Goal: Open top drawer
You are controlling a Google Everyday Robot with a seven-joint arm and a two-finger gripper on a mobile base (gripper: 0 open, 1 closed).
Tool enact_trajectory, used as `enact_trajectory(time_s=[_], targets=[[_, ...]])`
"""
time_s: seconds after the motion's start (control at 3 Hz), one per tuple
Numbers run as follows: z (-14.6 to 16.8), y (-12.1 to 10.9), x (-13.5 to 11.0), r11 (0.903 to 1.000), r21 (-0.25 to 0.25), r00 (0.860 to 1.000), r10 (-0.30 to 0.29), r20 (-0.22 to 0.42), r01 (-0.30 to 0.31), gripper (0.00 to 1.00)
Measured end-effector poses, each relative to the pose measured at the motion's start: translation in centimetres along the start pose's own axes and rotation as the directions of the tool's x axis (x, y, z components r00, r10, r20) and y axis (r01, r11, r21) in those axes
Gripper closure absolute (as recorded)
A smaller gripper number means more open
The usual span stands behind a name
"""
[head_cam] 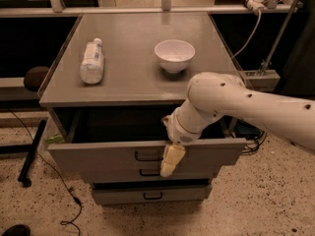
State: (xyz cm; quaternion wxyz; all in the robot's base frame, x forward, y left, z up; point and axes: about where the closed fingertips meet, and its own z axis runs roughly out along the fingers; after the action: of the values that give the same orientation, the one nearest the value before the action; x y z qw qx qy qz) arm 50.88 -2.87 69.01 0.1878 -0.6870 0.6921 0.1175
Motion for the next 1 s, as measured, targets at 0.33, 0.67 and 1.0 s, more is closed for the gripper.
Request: enact_trajectory(time_s=[0.33,0.67,1.0], targets=[[0.8,0.7,0.0,0.9985,-0.053,1.000,-0.011,-0.022,0.010,0.00],[1.0,2.6,0.7,0.9913,-0.132,0.998,-0.016,-0.069,0.007,0.00],[-0.1,4.7,1.6,0.9881,-0.153,0.995,-0.001,-0.097,-0.014,0.19]])
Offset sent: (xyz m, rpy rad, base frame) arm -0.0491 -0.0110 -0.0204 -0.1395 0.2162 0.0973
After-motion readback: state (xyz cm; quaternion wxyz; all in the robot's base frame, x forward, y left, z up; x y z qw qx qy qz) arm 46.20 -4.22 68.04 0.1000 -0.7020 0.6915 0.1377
